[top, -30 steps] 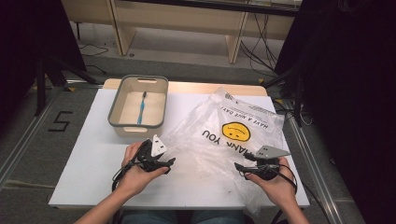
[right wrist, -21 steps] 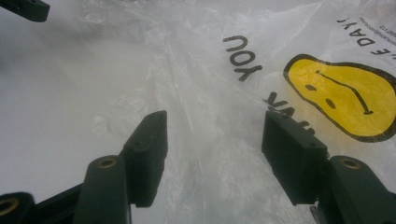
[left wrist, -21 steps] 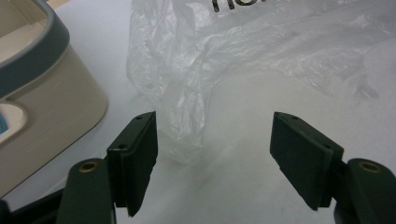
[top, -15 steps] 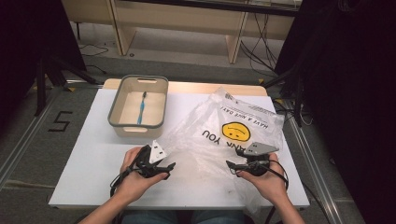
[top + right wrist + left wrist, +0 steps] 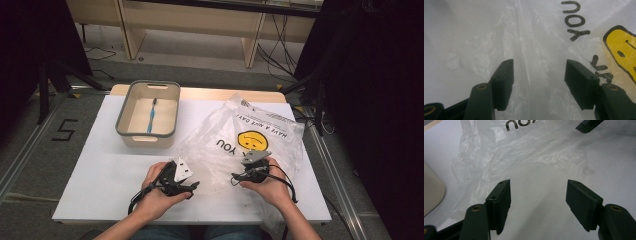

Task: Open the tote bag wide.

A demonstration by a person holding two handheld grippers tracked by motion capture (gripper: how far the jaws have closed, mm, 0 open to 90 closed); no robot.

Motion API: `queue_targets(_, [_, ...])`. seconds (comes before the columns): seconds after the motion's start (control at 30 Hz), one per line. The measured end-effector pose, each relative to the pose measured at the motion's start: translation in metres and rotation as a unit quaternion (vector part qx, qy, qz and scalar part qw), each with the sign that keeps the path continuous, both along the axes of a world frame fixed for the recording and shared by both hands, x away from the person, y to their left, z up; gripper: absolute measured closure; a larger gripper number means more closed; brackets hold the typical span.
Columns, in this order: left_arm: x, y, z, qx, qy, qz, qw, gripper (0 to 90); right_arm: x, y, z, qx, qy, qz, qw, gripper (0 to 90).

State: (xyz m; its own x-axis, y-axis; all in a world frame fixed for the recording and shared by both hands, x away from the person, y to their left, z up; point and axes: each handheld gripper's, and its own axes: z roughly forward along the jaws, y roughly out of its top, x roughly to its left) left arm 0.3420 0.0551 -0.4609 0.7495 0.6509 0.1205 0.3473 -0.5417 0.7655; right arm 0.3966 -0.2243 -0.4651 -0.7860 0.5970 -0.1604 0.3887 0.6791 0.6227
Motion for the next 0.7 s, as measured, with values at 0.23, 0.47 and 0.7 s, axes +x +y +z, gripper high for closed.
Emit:
queue_targets(0.23, [0.0007,-0.0009,-0.0021,0.000,0.002,0.000,1.0000,36.9,0.0064,0.0034,-0.0052,-0.006,0.006,0.000,1.0000,62.9])
queue_targets(0.47, [0.0008,-0.0011,-0.0030,0.003,0.002,-0.004,1.0000,37.0,0.0108,0.0024,-0.0069,-0.011,0.007,-0.001,0.9999,75.9])
queue_targets(0.7, [0.0007,-0.0012,-0.0032,0.003,-0.001,-0.005,1.0000,37.1,0.0100,0.0028,-0.0073,-0.016,0.013,-0.001,0.9998,87.6])
